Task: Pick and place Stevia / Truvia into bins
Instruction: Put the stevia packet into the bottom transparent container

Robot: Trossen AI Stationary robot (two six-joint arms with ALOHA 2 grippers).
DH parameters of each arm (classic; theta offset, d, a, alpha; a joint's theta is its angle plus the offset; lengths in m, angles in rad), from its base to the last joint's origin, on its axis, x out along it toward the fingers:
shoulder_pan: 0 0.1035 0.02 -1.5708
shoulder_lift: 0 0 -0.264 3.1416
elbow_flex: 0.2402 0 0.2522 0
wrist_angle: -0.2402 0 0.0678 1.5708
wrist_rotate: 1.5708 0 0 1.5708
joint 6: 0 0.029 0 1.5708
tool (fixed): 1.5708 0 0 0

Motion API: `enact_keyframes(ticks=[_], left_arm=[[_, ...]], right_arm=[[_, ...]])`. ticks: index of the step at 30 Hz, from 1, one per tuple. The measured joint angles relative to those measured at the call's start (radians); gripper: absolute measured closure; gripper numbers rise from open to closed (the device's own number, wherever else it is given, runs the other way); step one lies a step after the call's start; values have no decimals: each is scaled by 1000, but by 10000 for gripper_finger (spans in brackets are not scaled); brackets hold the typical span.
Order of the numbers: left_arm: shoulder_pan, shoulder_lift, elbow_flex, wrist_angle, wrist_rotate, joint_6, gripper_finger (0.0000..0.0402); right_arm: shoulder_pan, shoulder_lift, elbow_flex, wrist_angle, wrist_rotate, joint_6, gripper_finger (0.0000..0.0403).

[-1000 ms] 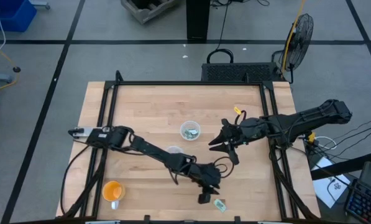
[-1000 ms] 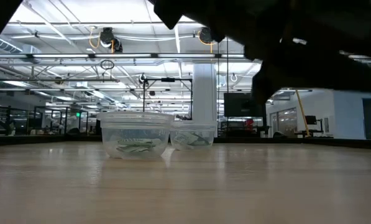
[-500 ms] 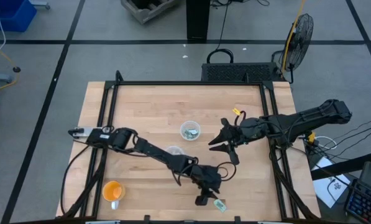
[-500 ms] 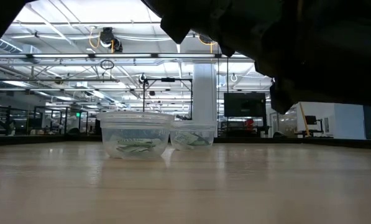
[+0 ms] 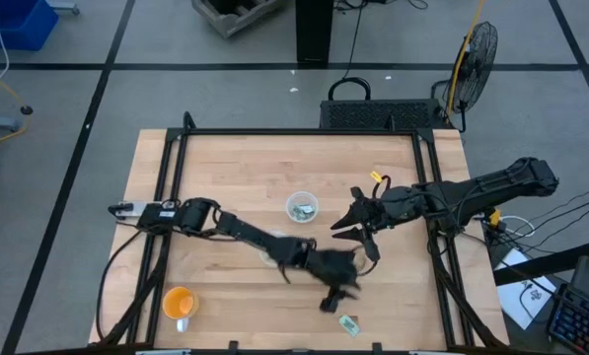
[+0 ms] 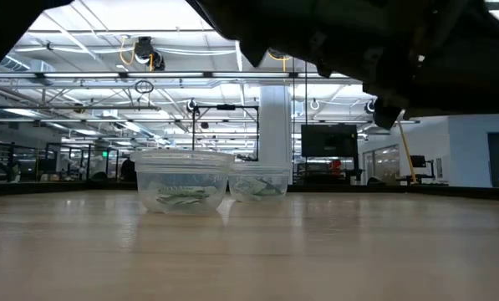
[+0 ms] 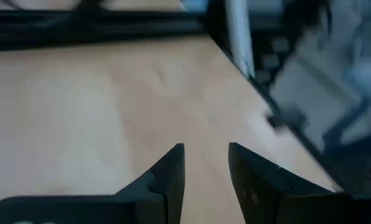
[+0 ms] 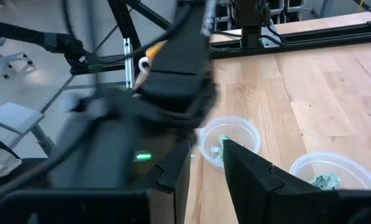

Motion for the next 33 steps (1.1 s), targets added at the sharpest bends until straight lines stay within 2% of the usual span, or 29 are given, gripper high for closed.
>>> enact_keyframes(ticks=[4,8,13,18,25,29,33], left_arm=[[31,0,0,14,112,-148,273],[-2,34,0,20,119,-134,273],[-56,94,0,149,138,-86,273],[-75,93,0,127,105,-131,273],[-37,93,0,120,-39,-184,273],[1,93,0,119,37,-260,273],[-10,93,0,68,32,-233,273]], right_arm=[[4,-1,-9,0,7,47,314],[9,1,-39,-1,-7,61,314],[-11,1,-60,-3,0,124,314],[-13,0,-72,2,0,190,314],[-13,0,-101,7,-2,193,314],[-13,0,-131,17,-3,222,314],[-13,0,-154,58,-3,277,314]])
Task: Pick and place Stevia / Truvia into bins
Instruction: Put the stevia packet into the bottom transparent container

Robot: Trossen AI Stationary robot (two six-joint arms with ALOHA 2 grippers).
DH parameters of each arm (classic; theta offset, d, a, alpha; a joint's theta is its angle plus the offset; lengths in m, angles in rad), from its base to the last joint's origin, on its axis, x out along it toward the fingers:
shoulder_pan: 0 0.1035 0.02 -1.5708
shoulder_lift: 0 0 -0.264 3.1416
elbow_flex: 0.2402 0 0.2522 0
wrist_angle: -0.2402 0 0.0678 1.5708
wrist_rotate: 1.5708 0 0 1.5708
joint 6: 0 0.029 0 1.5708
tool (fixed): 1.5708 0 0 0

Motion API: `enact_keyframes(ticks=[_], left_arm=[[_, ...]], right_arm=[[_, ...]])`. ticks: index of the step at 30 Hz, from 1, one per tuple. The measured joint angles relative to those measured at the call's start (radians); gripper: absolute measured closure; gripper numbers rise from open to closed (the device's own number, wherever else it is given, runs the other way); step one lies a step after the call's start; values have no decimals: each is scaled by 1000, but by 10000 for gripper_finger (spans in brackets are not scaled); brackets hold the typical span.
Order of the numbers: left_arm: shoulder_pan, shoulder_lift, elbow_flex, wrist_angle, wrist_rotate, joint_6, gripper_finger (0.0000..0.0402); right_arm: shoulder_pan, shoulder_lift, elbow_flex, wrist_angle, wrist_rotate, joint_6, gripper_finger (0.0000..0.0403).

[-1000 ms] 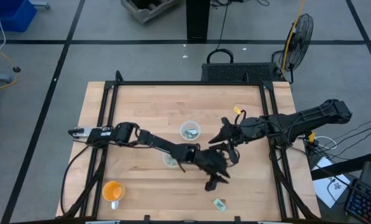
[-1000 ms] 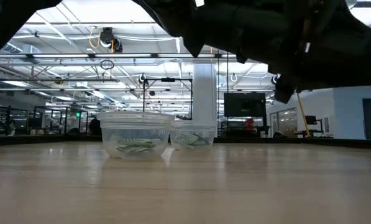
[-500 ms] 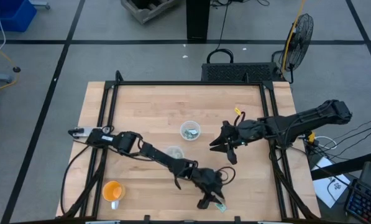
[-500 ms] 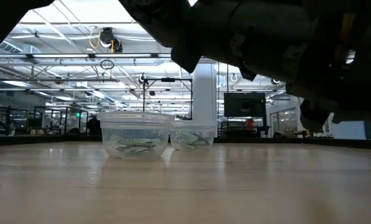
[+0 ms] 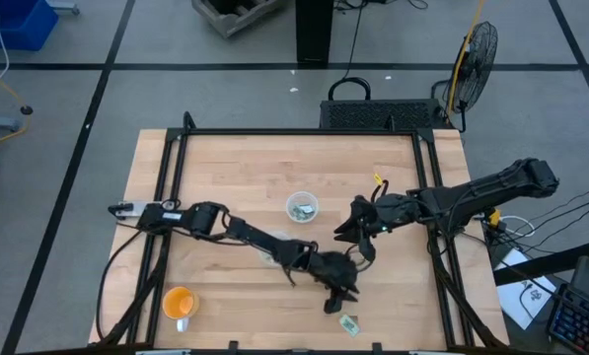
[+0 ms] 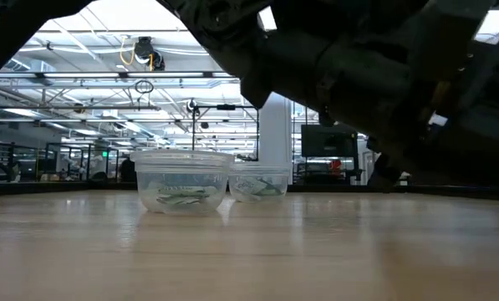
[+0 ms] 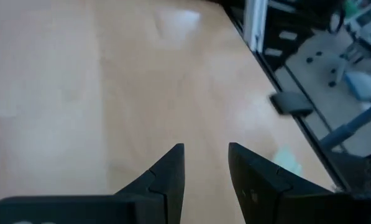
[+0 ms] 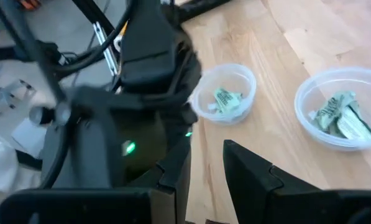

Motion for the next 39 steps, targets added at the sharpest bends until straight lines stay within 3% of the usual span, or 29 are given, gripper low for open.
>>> enact_keyframes(ticks=[7,16,24,30,39], left_arm=[[-32,0,1,-3,-25,75,273],[-89,0,1,-51,-34,0,273],[-137,0,1,-112,-191,70,273],[-114,0,1,-126,-198,17,273],[-145,0,1,-130,-188,44,273]], right_arm=[[21,0,-15,116,-4,-6,314],[87,0,-16,118,4,25,314],[107,0,-16,130,23,22,314],[107,0,-16,133,137,31,314],[108,0,-16,134,138,106,314]])
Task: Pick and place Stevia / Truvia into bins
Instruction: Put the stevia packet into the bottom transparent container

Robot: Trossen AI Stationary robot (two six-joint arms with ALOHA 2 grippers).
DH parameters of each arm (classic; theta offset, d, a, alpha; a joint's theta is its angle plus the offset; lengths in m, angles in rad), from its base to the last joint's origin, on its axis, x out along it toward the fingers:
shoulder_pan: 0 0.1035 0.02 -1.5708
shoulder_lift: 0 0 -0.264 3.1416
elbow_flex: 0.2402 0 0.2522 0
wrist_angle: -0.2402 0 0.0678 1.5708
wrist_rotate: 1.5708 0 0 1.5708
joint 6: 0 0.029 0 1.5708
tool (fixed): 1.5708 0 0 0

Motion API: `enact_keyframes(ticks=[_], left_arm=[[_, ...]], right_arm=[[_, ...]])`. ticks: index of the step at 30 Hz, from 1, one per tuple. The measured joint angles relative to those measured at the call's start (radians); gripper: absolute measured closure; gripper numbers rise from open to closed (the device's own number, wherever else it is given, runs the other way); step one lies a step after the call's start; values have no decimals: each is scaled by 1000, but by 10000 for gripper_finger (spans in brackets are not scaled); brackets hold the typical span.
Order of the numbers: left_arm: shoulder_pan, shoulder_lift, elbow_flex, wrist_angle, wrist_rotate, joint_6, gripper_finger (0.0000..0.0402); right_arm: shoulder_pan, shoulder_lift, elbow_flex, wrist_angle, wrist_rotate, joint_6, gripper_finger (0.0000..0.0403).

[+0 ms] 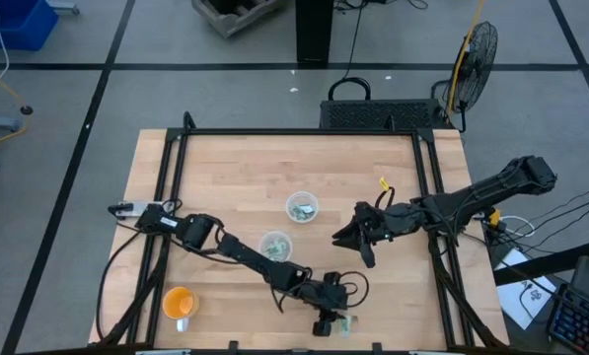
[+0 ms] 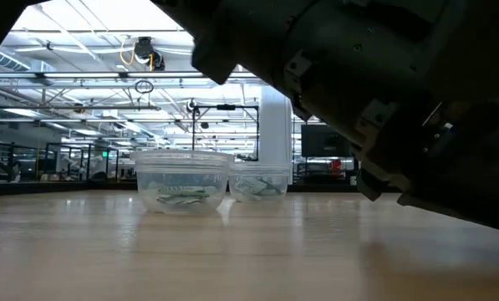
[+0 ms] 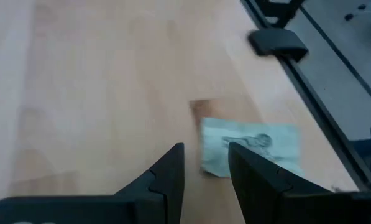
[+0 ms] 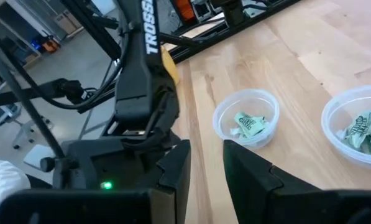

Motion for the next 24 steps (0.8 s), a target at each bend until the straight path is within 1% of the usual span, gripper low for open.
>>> enact_keyframes(ticks=[3,8,13,19,21,24], left_arm=[[-14,0,0,0,-9,14,273],[-17,0,0,0,-10,8,273],[-18,-2,1,-48,-62,29,273],[-21,6,2,-62,-71,46,273],[-27,7,2,-69,-81,56,279],[-30,25,4,-73,-96,63,305]], right_arm=[[7,11,0,5,5,0,314],[24,26,0,12,45,4,314],[41,27,0,43,46,4,314],[77,27,0,73,46,4,314],[85,27,0,87,46,1,314],[94,27,0,107,46,-1,314]])
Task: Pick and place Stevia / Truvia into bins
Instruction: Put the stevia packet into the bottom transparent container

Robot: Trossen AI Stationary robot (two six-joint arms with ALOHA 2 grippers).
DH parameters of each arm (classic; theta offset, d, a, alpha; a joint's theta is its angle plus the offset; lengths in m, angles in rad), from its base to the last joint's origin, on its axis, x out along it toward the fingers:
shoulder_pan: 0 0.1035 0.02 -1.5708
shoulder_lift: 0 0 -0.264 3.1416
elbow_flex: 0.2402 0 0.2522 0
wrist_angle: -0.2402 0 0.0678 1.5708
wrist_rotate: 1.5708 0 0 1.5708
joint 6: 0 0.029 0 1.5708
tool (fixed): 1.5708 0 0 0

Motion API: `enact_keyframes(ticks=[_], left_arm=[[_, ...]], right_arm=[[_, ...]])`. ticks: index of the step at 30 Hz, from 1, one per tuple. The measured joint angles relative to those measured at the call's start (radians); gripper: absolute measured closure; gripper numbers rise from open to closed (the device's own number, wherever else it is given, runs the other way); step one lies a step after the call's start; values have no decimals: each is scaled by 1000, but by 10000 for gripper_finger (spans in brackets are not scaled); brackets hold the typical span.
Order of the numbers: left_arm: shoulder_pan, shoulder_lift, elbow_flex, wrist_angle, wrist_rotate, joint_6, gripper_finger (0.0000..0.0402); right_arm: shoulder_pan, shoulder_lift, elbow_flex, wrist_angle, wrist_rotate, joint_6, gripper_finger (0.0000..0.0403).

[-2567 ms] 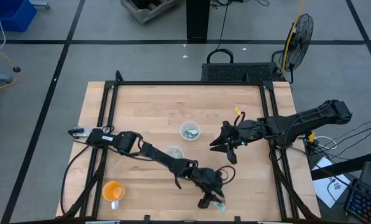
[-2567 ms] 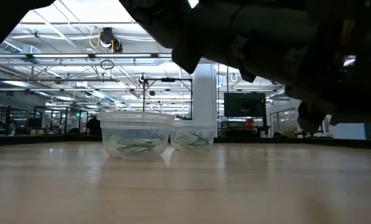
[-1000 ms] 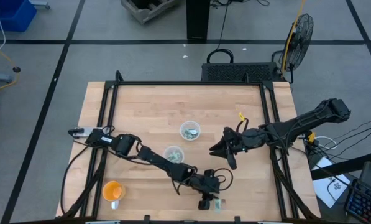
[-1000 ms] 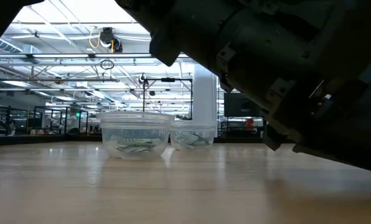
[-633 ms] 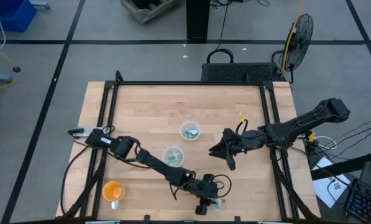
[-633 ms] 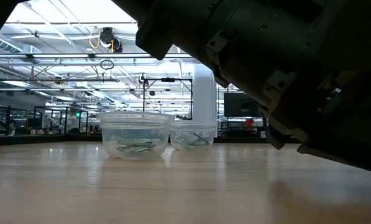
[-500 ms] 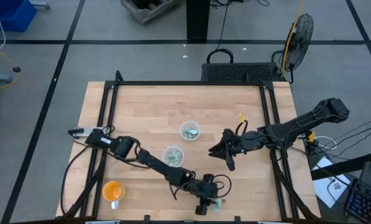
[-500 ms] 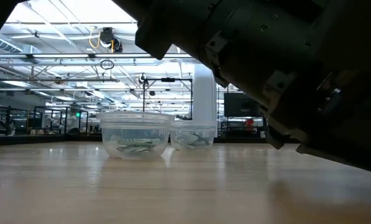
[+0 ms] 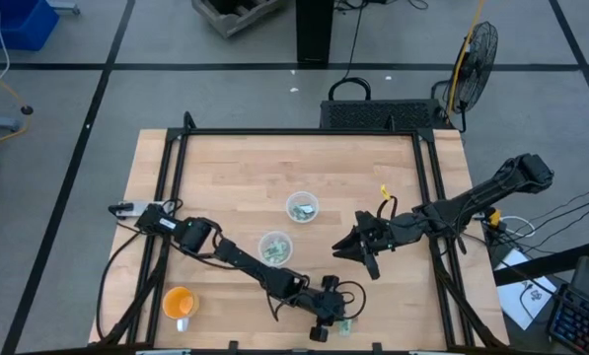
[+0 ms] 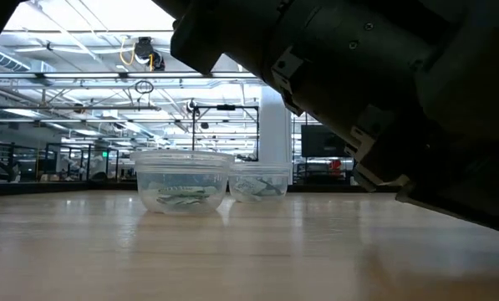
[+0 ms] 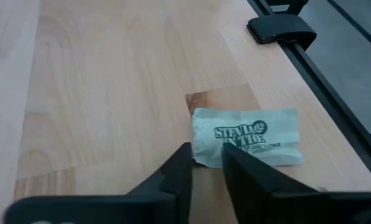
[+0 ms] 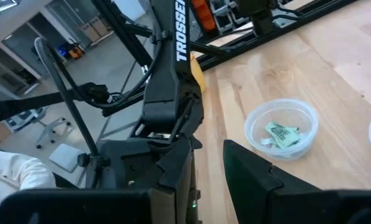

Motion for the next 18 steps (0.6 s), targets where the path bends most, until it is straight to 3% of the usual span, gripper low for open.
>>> enact_keyframes(ticks=[6,13,18], left_arm=[[4,-4,-1,-16,-24,-6,389],[18,-55,-7,-70,-28,29,397],[29,-143,-11,-256,-91,52,398]], right_arm=[[3,0,0,0,0,-1,314],[3,0,0,-6,0,1,314],[7,0,0,-5,0,1,314]])
